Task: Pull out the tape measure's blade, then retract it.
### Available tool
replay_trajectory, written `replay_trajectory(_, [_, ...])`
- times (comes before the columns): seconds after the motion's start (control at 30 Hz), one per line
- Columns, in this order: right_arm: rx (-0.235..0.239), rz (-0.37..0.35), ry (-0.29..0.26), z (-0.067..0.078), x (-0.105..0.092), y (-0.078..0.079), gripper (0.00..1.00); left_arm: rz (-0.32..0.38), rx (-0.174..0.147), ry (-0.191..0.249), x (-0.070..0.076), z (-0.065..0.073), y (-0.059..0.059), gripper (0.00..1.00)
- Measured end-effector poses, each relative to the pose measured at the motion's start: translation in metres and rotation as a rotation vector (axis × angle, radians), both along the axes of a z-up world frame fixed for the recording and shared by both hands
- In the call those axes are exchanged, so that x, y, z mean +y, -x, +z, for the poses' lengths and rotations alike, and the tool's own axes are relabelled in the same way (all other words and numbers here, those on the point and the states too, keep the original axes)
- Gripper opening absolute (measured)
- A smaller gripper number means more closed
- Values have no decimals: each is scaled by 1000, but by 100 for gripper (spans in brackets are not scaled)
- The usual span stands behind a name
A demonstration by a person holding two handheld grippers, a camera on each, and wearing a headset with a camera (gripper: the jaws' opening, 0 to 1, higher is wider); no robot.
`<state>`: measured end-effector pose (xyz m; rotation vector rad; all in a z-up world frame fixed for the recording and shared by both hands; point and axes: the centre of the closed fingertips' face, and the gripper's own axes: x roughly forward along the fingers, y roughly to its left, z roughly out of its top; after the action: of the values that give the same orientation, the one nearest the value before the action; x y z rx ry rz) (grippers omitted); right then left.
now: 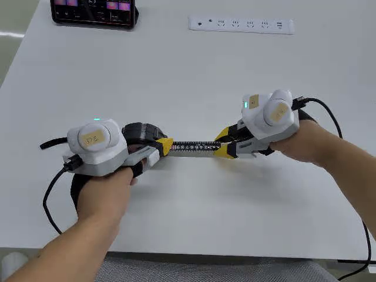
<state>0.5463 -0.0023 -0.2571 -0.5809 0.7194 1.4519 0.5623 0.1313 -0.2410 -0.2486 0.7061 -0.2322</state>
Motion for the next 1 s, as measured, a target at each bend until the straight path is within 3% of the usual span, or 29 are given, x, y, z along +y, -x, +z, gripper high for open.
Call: replay_trajectory(1.0, [27, 4, -87, -5, 59, 2, 11, 1, 3, 4, 0, 0, 0, 61])
